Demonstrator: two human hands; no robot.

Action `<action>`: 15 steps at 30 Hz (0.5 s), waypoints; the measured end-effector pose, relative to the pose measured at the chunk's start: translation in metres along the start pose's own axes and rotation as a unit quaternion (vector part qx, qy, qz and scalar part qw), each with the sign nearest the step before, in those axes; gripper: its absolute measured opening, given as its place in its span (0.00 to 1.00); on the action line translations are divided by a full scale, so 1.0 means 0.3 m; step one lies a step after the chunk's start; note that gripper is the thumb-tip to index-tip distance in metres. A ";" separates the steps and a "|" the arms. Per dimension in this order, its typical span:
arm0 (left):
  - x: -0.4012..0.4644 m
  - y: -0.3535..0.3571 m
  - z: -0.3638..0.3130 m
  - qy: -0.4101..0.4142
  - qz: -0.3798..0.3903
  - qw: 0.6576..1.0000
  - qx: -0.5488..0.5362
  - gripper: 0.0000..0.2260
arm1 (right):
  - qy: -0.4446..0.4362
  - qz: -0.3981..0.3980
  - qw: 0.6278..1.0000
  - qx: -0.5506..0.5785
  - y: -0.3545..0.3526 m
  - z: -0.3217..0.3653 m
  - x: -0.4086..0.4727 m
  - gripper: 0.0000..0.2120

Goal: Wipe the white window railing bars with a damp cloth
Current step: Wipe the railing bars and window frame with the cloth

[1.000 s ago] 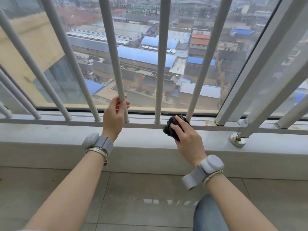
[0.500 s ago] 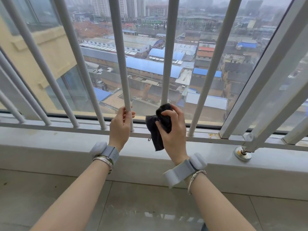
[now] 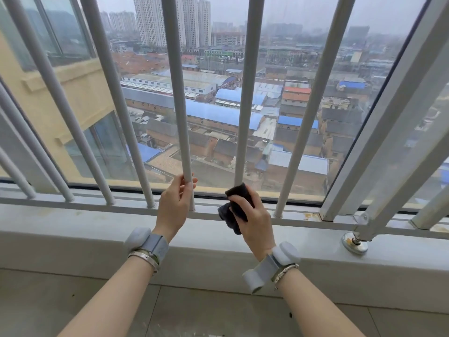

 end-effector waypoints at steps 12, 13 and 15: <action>-0.074 0.077 -0.216 0.164 -0.189 0.968 0.011 0.18 | 0.042 -0.147 0.988 0.011 -0.340 0.040 0.001 0.20; -0.063 0.104 -0.244 0.177 -0.170 0.969 -0.001 0.17 | 0.039 -0.165 0.985 0.010 -0.368 0.042 0.009 0.18; -0.032 0.161 -0.293 0.177 -0.123 0.976 -0.033 0.18 | 0.042 -0.205 0.978 0.008 -0.421 0.038 0.030 0.16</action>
Point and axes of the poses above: each hand's wrist, its own x-axis towards the middle knuckle, its own y-axis out of the palm, z = x × y, the point moved 7 cm from there along x, towards the middle knuckle, and after that the axes turned 2 degrees about z, right-handed, at the moved point
